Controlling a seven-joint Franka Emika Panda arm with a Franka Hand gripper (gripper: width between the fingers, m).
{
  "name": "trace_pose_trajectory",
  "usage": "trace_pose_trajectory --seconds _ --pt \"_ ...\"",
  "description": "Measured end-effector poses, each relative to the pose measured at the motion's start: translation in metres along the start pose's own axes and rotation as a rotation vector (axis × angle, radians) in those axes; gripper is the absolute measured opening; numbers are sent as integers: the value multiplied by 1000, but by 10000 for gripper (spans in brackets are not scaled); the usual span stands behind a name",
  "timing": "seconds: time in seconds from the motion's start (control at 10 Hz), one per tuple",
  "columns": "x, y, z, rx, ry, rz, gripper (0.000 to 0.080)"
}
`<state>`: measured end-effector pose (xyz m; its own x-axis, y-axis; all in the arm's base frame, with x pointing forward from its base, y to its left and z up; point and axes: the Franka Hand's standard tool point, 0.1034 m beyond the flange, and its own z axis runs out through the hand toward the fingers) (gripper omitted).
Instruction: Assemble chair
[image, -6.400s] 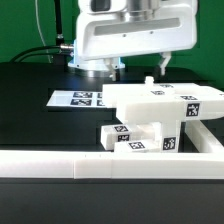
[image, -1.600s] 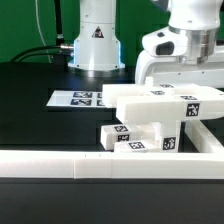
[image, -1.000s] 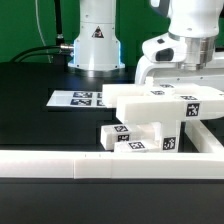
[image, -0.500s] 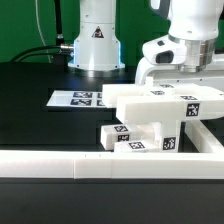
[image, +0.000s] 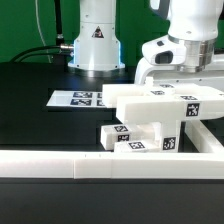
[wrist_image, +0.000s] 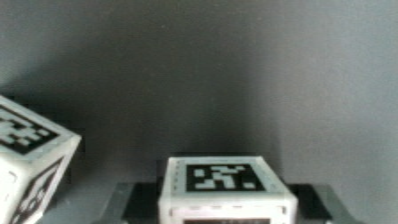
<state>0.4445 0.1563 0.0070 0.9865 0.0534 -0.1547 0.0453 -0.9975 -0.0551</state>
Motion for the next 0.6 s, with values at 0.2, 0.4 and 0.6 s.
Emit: trace_pose_trajectory --seconds 0.2,0.4,0.6 --pt "0 1 0 0 0 1 281" --pt "3 6 -5 3 3 -1 281" --pt "6 12 -28 17 2 -7 282"
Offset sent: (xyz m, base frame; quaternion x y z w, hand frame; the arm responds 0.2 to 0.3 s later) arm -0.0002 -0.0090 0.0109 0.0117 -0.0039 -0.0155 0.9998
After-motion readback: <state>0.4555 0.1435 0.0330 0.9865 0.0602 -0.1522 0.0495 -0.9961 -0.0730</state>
